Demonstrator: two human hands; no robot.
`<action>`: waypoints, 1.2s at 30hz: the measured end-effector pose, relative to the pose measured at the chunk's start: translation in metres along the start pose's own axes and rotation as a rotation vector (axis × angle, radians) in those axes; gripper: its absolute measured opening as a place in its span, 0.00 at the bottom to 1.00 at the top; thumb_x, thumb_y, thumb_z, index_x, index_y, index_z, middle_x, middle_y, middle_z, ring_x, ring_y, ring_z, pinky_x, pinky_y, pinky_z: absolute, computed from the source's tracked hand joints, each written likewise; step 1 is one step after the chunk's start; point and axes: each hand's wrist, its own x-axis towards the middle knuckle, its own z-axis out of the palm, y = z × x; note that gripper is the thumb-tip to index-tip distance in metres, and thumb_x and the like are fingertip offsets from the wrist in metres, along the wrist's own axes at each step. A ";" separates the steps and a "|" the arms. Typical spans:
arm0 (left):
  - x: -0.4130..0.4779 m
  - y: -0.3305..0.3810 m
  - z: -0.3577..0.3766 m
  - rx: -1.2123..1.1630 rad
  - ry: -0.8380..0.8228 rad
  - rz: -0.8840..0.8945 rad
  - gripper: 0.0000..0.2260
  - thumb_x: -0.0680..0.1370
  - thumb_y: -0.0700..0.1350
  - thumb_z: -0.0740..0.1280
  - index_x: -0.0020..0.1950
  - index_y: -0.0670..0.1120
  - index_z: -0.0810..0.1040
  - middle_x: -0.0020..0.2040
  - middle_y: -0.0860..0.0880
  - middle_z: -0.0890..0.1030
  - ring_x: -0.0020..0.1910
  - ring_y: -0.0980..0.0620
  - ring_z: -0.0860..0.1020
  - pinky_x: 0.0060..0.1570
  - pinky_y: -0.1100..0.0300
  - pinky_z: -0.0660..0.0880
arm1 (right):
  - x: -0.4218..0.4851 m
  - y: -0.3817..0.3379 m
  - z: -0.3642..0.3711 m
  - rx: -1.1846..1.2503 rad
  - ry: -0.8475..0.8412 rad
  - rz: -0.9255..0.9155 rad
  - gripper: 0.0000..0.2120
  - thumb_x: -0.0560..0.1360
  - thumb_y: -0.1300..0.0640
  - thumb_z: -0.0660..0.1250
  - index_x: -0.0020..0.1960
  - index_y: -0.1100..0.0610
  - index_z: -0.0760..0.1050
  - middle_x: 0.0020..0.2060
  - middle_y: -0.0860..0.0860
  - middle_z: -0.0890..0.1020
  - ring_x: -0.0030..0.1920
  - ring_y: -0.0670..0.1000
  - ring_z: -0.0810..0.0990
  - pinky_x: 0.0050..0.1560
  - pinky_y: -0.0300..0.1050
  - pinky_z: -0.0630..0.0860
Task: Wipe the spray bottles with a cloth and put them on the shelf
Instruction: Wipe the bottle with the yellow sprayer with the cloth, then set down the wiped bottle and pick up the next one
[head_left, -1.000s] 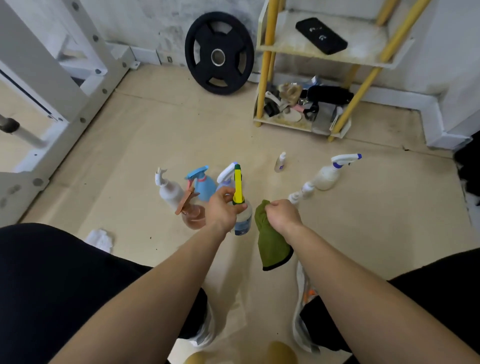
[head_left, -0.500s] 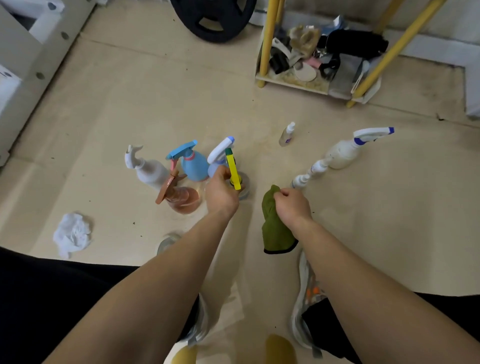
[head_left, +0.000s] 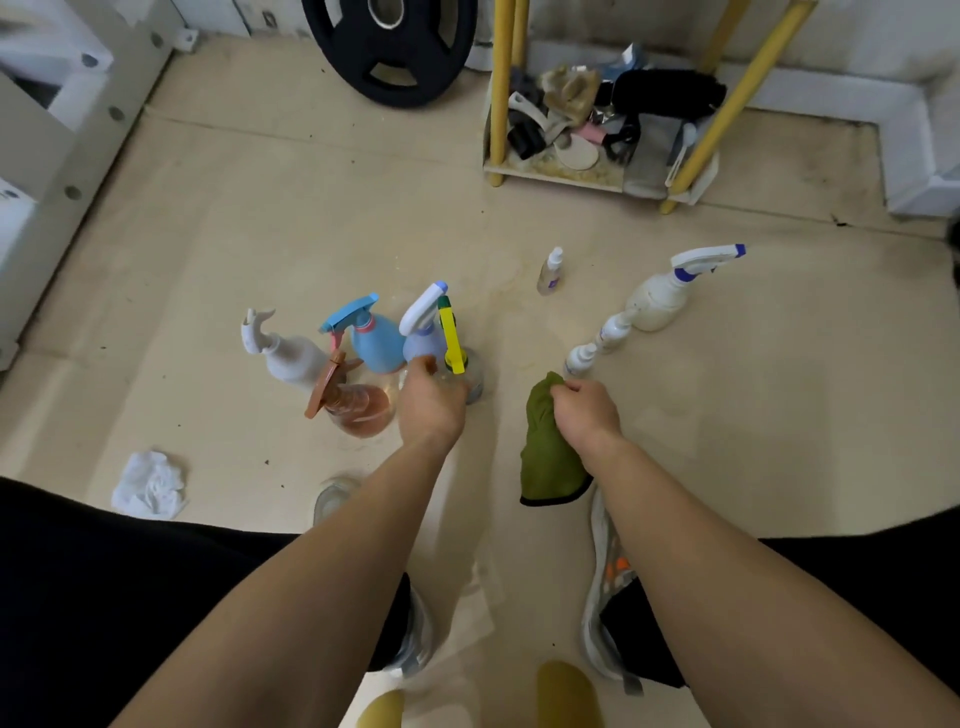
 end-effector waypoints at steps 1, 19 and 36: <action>-0.006 -0.003 0.000 0.044 -0.012 -0.008 0.07 0.77 0.49 0.68 0.47 0.47 0.72 0.43 0.48 0.77 0.46 0.44 0.78 0.43 0.54 0.73 | -0.001 0.001 -0.005 0.028 0.017 0.019 0.14 0.82 0.54 0.58 0.41 0.59 0.76 0.38 0.53 0.78 0.43 0.55 0.76 0.44 0.47 0.71; 0.013 0.057 0.112 0.224 -0.337 0.203 0.18 0.77 0.49 0.71 0.65 0.49 0.75 0.57 0.50 0.80 0.54 0.49 0.79 0.55 0.52 0.77 | 0.036 0.055 -0.045 0.157 0.187 0.179 0.19 0.83 0.51 0.58 0.35 0.55 0.73 0.36 0.52 0.78 0.41 0.56 0.76 0.45 0.45 0.70; 0.024 0.078 0.120 0.333 -0.356 0.428 0.10 0.83 0.47 0.62 0.60 0.44 0.75 0.58 0.46 0.78 0.55 0.46 0.77 0.53 0.52 0.74 | 0.039 0.061 -0.072 0.277 0.204 0.195 0.16 0.83 0.53 0.59 0.44 0.60 0.79 0.38 0.52 0.80 0.39 0.52 0.77 0.41 0.44 0.71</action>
